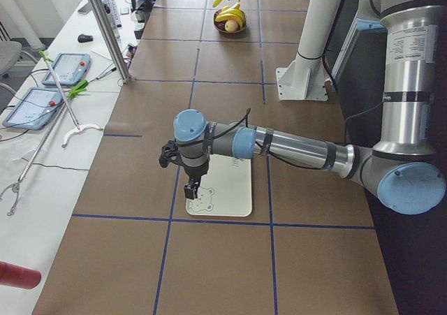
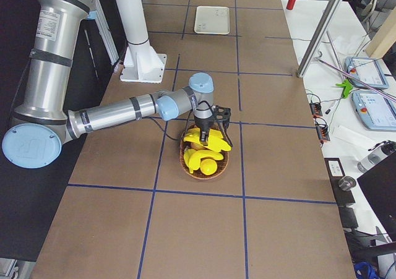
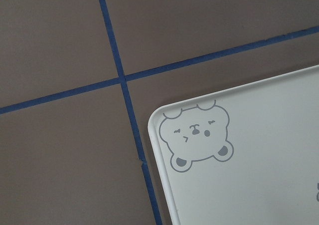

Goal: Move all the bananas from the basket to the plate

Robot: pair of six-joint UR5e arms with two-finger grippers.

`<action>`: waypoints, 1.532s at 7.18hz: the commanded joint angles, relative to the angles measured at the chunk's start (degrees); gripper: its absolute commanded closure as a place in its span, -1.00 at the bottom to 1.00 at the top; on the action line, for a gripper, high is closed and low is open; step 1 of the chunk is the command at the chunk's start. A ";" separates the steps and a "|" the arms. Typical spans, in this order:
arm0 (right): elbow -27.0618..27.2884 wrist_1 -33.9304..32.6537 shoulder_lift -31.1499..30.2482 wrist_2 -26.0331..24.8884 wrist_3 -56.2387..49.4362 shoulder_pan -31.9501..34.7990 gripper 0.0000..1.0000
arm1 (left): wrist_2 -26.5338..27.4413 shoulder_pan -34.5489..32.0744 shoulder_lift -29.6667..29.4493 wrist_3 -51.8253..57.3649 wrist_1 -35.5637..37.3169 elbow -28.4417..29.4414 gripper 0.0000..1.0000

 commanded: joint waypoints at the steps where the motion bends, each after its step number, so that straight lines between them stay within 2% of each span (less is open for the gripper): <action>1: 0.25 0.05 8.45 1.62 0.76 -6.69 0.91 | -0.09 1.51 -2.69 -0.12 -0.38 -0.72 -1.00; 2: 0.68 0.14 10.84 2.32 0.86 -8.04 0.89 | -0.09 1.87 -2.87 -3.51 -1.69 -0.82 -1.00; 3: 1.20 2.05 12.87 5.19 0.95 -9.01 0.87 | -0.26 1.96 -3.31 -9.72 -4.83 -0.82 -1.00; 5: 0.51 10.21 16.57 5.31 7.14 -13.56 0.88 | -1.75 9.66 -4.01 -22.12 -12.21 -2.04 -1.00; 6: 0.25 14.68 17.89 4.70 14.76 -16.11 0.88 | -1.84 14.48 -5.06 -30.18 -16.60 -2.05 -1.00; 7: 0.24 16.82 19.90 1.82 15.88 -18.49 0.87 | -1.84 16.62 -8.12 -40.18 -18.73 -2.14 -1.00; 9: 0.24 16.92 24.82 -7.64 15.80 -25.85 0.86 | -1.67 22.14 -14.53 -56.98 -18.75 -2.66 -1.00; 11: -0.37 16.84 29.83 -16.63 16.24 -32.11 0.92 | -2.02 26.11 -15.88 -74.64 -18.75 -6.59 -1.00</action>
